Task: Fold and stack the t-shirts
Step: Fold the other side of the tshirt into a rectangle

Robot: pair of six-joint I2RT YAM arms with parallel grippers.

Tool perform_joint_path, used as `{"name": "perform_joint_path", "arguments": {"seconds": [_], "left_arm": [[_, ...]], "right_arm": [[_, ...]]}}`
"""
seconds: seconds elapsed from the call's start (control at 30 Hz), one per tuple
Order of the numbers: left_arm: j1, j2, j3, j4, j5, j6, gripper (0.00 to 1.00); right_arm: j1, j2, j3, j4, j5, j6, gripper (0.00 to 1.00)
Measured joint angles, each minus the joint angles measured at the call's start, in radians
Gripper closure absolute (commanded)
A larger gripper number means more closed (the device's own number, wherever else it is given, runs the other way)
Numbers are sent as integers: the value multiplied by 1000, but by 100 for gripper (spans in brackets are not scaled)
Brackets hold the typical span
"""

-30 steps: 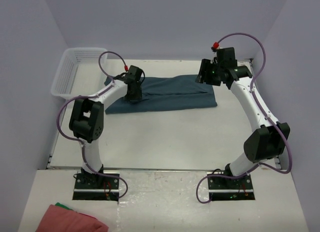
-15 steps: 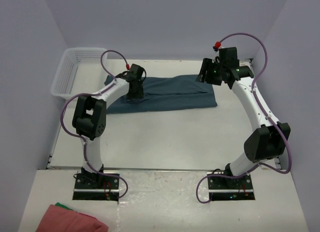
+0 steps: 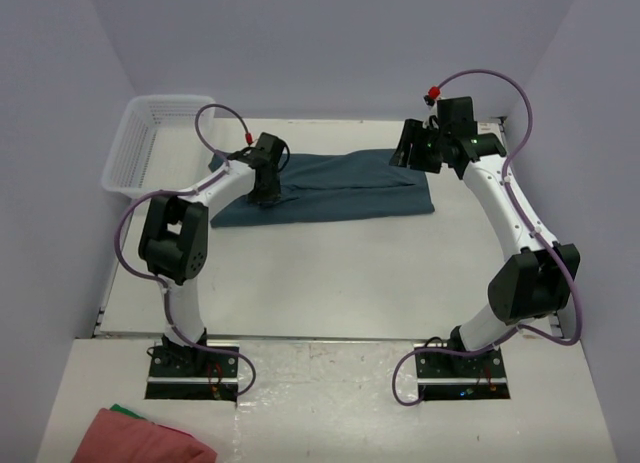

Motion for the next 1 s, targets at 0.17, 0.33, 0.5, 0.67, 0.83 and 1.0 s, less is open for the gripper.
{"name": "perform_joint_path", "arguments": {"seconds": [0.17, 0.33, 0.5, 0.67, 0.83, 1.0], "left_arm": [[0, 0, 0, -5, 0, -6, 61], [0, 0, -5, -5, 3, -21, 66], [-1, 2, -6, -5, 11, -26, 70], [-1, 14, -6, -5, 29, -29, 79], [-1, 17, -6, -5, 36, -32, 100], [-1, 21, -4, -8, 37, -32, 100]], "right_arm": [[0, 0, -1, 2, -10, 0, 41], [-2, 0, -2, 3, -11, 1, 41], [-13, 0, -5, 5, -14, 3, 41], [-21, 0, -12, 6, -15, 4, 41], [-26, 0, -13, 6, -21, 5, 41], [-27, 0, -13, 7, -29, 7, 41]]}}
